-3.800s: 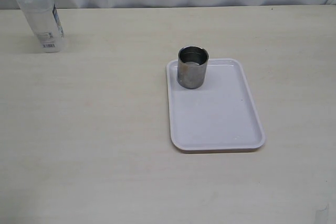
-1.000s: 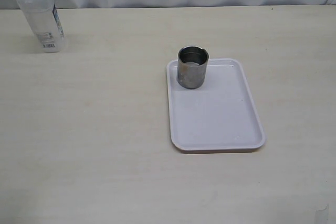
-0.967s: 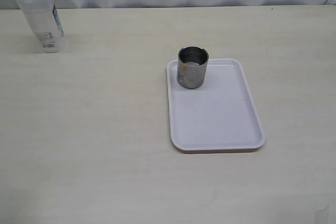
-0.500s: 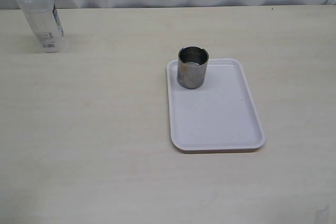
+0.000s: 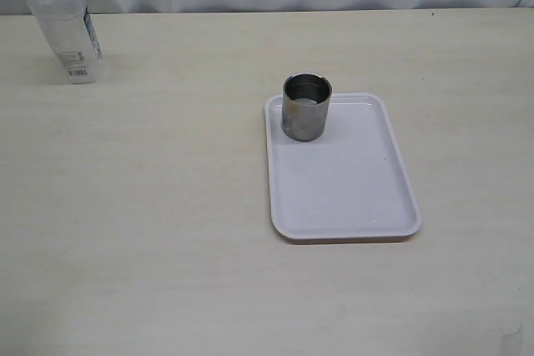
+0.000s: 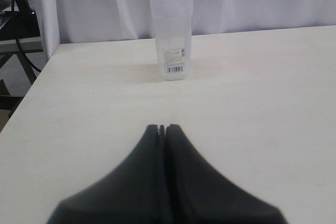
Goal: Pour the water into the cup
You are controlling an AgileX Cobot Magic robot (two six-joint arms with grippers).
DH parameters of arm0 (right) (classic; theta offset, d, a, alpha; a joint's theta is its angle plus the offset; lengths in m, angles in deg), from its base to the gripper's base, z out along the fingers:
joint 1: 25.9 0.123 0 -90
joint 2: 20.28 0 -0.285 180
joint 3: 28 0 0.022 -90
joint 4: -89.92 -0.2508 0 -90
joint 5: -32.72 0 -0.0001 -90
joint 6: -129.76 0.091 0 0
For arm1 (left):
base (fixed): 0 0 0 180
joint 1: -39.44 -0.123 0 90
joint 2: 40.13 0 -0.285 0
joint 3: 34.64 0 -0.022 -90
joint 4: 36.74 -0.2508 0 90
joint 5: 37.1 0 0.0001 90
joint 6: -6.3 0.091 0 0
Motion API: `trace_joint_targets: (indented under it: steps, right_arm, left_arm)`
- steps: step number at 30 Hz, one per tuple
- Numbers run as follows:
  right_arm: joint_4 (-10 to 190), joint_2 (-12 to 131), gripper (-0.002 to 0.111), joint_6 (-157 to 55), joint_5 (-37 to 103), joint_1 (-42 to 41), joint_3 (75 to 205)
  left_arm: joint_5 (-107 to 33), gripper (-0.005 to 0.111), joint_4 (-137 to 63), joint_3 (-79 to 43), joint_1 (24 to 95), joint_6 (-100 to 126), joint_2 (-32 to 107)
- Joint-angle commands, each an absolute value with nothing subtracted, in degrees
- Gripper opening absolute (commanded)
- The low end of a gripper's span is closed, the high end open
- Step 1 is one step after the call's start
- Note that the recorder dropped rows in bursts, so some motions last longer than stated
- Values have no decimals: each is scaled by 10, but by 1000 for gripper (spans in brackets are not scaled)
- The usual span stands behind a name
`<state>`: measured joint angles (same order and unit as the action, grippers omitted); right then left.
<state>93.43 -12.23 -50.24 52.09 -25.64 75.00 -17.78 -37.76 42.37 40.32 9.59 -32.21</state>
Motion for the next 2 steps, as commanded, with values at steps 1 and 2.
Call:
trace_joint_targets:
  steps: [1,2]
  right_arm:
    - [934,-125,4,-507,522,-258,748]
    - [934,-125,4,-507,522,-258,748]
  left_arm:
    - [-186,0,-376,426,408,92,-323]
    - [-186,0,-376,426,408,92,-323]
